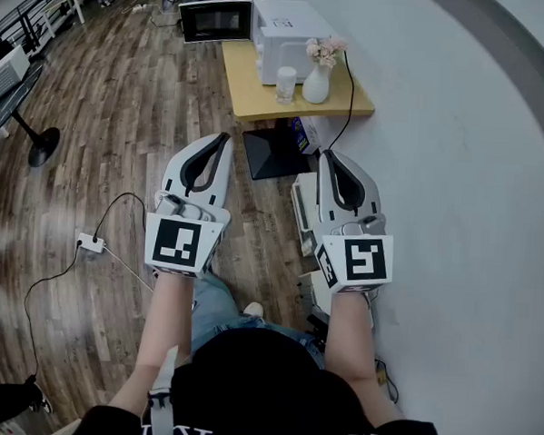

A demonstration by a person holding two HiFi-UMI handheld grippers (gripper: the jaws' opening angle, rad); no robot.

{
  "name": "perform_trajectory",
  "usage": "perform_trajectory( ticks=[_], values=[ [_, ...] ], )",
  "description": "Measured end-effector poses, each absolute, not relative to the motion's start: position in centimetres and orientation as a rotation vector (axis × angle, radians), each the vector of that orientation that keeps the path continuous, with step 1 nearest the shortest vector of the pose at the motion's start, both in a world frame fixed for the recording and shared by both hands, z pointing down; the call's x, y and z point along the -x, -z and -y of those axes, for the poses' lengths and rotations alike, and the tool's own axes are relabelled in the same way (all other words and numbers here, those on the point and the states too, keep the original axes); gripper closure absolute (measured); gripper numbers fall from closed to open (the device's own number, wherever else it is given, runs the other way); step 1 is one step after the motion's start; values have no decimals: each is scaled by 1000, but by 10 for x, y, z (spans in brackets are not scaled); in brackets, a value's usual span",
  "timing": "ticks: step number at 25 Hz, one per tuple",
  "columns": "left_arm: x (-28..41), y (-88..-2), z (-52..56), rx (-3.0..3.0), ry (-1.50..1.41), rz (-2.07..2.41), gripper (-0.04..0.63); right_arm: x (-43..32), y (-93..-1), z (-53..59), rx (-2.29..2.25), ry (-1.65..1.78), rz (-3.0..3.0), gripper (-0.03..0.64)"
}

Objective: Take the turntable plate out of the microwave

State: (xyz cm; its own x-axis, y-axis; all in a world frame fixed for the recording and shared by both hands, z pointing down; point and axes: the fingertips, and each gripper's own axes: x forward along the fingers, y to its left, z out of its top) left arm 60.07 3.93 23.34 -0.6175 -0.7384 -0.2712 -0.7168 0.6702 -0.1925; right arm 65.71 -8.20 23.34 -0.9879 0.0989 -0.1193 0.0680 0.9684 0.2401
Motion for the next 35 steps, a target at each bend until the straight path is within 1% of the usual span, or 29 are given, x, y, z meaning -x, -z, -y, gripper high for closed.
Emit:
perform_trajectory(
  ticks=[7,8,9,10,11,12,13,14,16,23,35],
  values=[
    [-590,-240,-45,1141,89,-2619,577,-652,-240,88,-121,-277,-2986,595],
    [-586,-241,-45,1140,77,-2628,547,-649,-240,87,-136,-256,-2983,553],
    [-582,-242,-46,1138,63,-2641,485,-647,-240,87,-151,-237,-2977,456],
    [-577,-243,-48,1130,51,-2655,436,-644,-238,87,-158,-221,-2968,392],
    [-572,-243,-49,1119,39,-2669,409,-642,-236,88,-153,-208,-2957,335],
    [-567,-244,-51,1111,24,-2682,369,-639,-235,89,-140,-195,-2948,313],
    [-562,-245,-51,1109,8,-2696,300,-636,-234,91,-123,-177,-2946,286],
    [-556,-246,-51,1115,-7,-2710,261,-632,-235,94,-108,-156,-2951,271],
    [-544,-249,-49,1135,-10,-2731,218,-622,-240,98,-88,-114,-2979,255],
    [-481,-249,-51,1158,-24,-2740,207,-566,-246,96,-94,-141,-3031,255],
    [-333,-247,-87,1264,1,-2675,207,-421,-252,60,-42,-207,-3118,255]
  ],
)
